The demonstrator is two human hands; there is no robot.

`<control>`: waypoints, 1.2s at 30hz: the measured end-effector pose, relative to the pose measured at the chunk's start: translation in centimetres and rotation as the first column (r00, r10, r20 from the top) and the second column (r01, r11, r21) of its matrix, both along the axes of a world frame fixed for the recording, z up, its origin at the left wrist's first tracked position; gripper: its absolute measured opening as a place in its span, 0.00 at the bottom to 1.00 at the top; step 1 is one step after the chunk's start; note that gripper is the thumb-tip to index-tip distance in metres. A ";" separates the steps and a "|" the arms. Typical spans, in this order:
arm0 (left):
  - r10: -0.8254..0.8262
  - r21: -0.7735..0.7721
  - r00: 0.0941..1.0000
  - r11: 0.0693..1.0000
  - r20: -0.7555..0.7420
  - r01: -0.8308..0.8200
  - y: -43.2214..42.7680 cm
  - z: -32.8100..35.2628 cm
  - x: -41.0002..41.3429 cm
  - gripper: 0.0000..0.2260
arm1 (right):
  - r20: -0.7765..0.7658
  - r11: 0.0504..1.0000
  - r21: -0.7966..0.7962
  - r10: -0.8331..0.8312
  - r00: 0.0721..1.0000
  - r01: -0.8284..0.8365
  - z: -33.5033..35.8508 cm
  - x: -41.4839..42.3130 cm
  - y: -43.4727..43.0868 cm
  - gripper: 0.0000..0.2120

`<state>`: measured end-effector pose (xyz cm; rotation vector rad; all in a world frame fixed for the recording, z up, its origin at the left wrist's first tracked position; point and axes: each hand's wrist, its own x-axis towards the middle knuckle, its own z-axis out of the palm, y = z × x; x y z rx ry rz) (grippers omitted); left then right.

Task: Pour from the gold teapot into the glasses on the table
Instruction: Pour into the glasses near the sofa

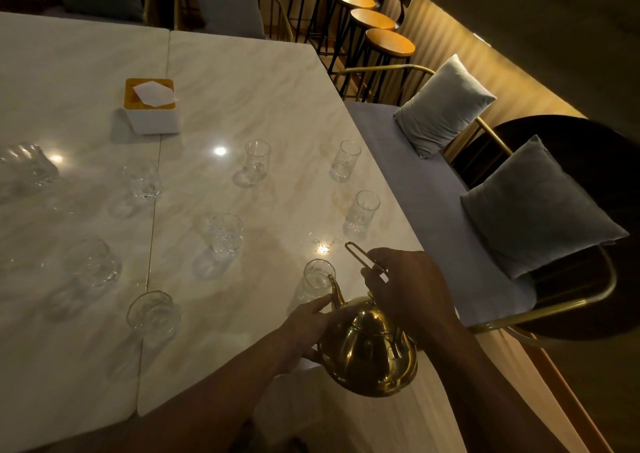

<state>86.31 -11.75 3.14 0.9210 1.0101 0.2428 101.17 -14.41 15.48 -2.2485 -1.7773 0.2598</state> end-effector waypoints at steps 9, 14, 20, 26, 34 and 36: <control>-0.046 0.065 0.999 0.997 -0.014 0.047 0.8 1.0 -0.5 0.37 | -0.130 0.996 -0.063 -0.076 0.989 0.068 0.6 0.0 -0.7 0.22; -0.105 0.157 0.994 0.982 -0.012 0.105 1.7 2.4 -0.6 0.37 | -0.269 0.984 -0.122 -0.162 0.949 0.134 1.0 0.3 -1.2 0.21; -0.142 0.260 0.990 0.955 -0.019 0.142 2.8 4.2 -0.9 0.44 | -0.457 0.972 -0.134 -0.233 0.858 0.193 2.3 0.3 -1.2 0.17; -0.120 0.340 0.993 0.934 0.004 0.112 4.4 6.5 -1.3 0.37 | -0.629 0.969 -0.090 -0.234 0.741 0.230 3.9 -0.3 0.0 0.13; 0.066 0.674 0.979 0.734 -0.190 0.081 6.4 9.6 -1.4 0.23 | -0.838 0.944 -0.096 -0.248 0.485 0.316 4.9 -1.2 2.4 0.07; 0.075 0.734 0.980 0.674 -0.184 0.086 6.7 10.9 -1.1 0.17 | -0.857 0.938 -0.096 -0.248 0.451 0.333 5.0 -1.5 3.2 0.05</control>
